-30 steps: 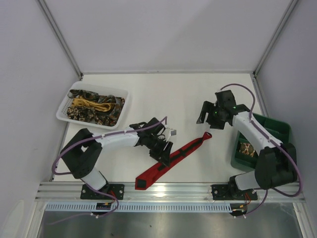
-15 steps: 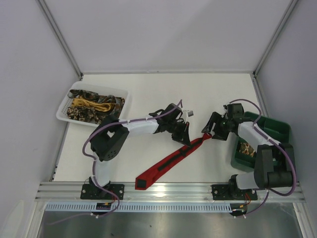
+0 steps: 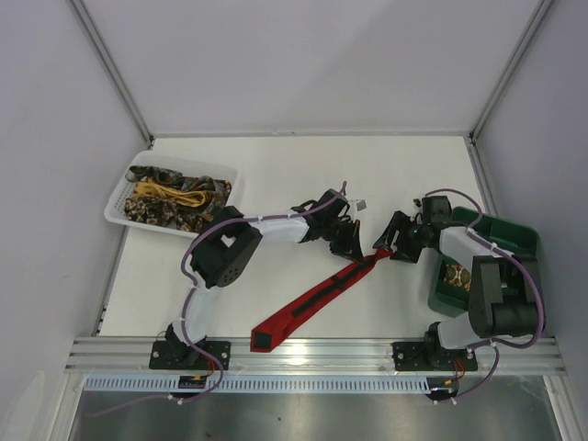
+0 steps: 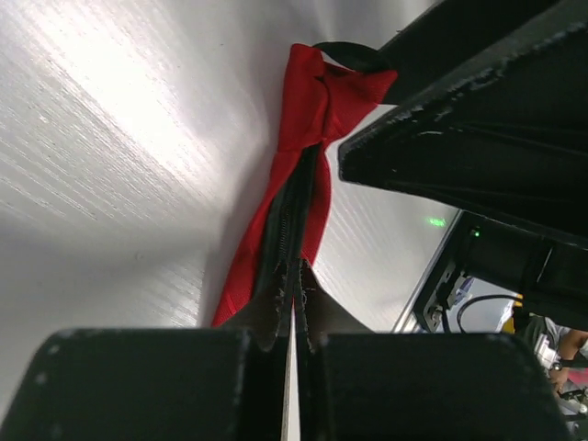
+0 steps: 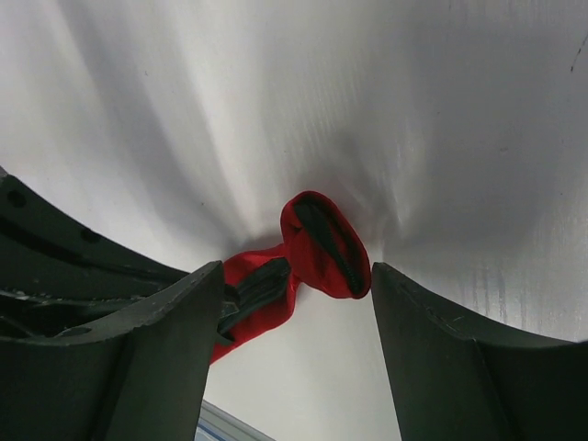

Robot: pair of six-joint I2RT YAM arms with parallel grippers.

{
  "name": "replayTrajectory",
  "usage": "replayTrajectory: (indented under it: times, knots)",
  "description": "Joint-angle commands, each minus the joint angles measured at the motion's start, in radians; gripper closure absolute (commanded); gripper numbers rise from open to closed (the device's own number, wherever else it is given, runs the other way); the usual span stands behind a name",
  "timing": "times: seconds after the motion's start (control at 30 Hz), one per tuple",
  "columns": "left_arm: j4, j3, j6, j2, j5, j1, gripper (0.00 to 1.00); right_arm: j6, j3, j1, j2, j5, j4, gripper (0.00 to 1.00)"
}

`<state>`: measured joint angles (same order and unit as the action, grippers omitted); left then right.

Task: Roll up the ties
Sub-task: Roll the tie

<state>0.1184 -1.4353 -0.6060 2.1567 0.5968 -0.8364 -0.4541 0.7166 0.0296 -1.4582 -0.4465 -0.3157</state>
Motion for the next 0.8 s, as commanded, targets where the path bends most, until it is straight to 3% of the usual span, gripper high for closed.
replayTrajectory:
  times: [0.0, 0.3, 0.57, 0.77]
  knots:
    - [0.016, -0.042, -0.009, 0.015, -0.006, 0.005, 1.00, 0.006, -0.002, -0.003, -0.011, -0.014, 0.036, 0.29]
    - [0.075, -0.046, 0.028, 0.031, -0.032, 0.013, 1.00, 0.008, 0.027, -0.002, -0.096, -0.029, 0.073, 0.35]
    - [0.130, -0.068, 0.048, 0.054, -0.048, 0.017, 1.00, 0.003, 0.050, -0.003, -0.149, -0.055, 0.104, 0.58]
    - [0.168, -0.079, 0.048, 0.069, -0.055, 0.025, 0.99, 0.034, 0.008, -0.003, -0.036, -0.090, 0.130, 0.74]
